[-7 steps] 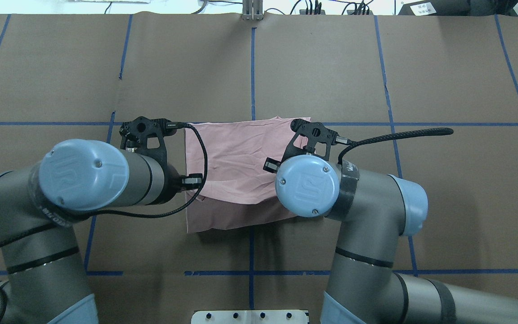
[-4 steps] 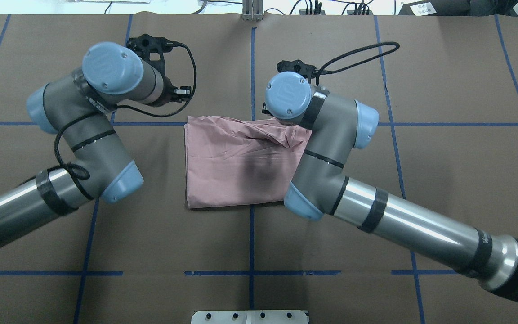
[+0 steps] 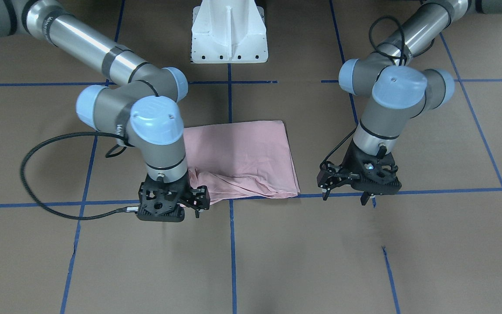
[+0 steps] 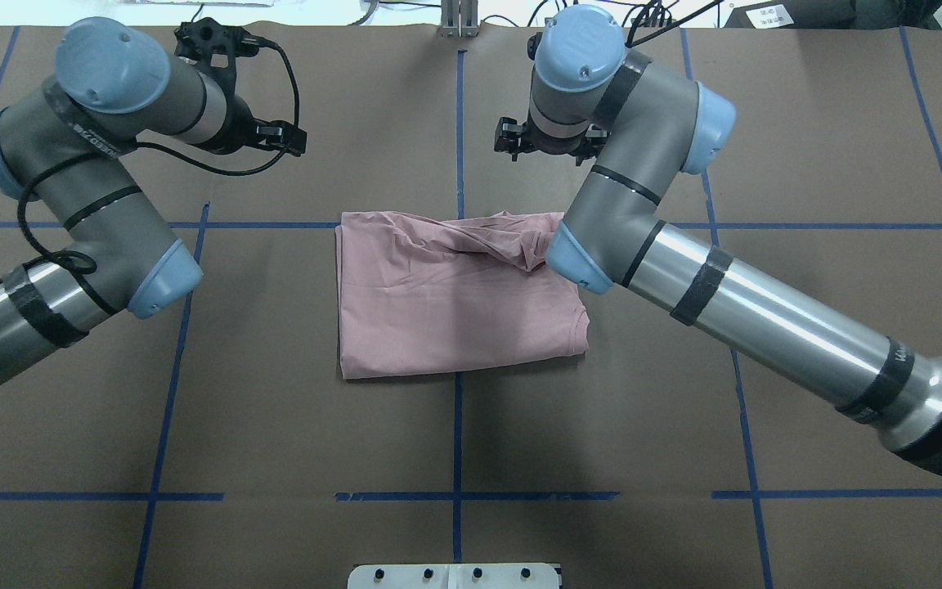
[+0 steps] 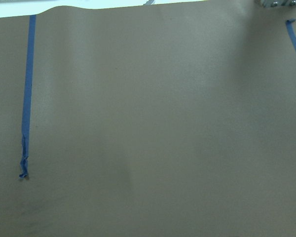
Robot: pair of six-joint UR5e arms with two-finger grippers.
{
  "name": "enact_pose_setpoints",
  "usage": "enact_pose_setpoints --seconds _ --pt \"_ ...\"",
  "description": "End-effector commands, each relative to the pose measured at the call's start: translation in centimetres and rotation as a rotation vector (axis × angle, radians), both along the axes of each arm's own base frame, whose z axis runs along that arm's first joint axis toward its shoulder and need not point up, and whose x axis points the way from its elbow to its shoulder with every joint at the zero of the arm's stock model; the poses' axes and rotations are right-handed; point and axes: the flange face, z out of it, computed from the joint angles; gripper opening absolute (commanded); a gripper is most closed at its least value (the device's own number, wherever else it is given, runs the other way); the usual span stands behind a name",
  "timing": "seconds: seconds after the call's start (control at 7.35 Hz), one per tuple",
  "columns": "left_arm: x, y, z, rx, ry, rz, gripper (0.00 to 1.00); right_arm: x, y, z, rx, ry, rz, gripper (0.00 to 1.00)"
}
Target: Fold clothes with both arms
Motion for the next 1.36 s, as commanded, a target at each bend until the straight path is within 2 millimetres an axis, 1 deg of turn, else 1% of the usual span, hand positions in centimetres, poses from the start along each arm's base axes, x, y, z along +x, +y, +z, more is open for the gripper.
enact_pose_setpoints --seconds 0.0,0.14,0.27,0.41,0.54,0.68,0.82,0.95,1.09,1.22 --pt "-6.3 4.5 -1.0 0.046 -0.009 0.061 1.00 10.5 2.2 2.5 0.045 0.022 -0.112 1.00" --pt "-12.1 5.4 0.8 0.122 -0.079 0.132 1.00 17.1 3.3 5.0 0.072 0.053 -0.165 1.00" --pt "-18.9 5.5 4.3 0.161 -0.135 0.188 1.00 23.5 4.2 9.1 0.099 0.077 -0.223 1.00" --pt "-25.1 5.4 8.1 0.205 -0.194 0.220 1.00 28.9 5.2 14.6 0.116 0.104 -0.293 1.00" --pt "-26.5 6.2 10.2 0.192 -0.207 0.236 1.00 31.4 6.9 19.8 0.089 0.130 -0.299 1.00" --pt "-26.6 6.4 11.4 0.163 -0.210 0.231 1.00 33.1 8.1 24.0 0.050 0.154 -0.285 1.00" --pt "-27.0 6.6 15.2 0.091 -0.230 0.234 1.00 35.8 9.4 27.7 0.010 0.166 -0.262 1.00" --pt "-30.5 6.9 18.5 0.041 -0.254 0.196 1.00 39.6 10.6 30.0 -0.028 0.138 -0.215 1.00" --pt "-37.0 6.3 23.4 -0.057 -0.266 0.105 1.00 44.2 12.4 33.1 -0.100 0.060 -0.182 1.00" --pt "-42.9 6.7 27.3 -0.160 -0.178 0.034 1.00 48.4 14.3 35.8 -0.076 0.038 -0.214 1.00"
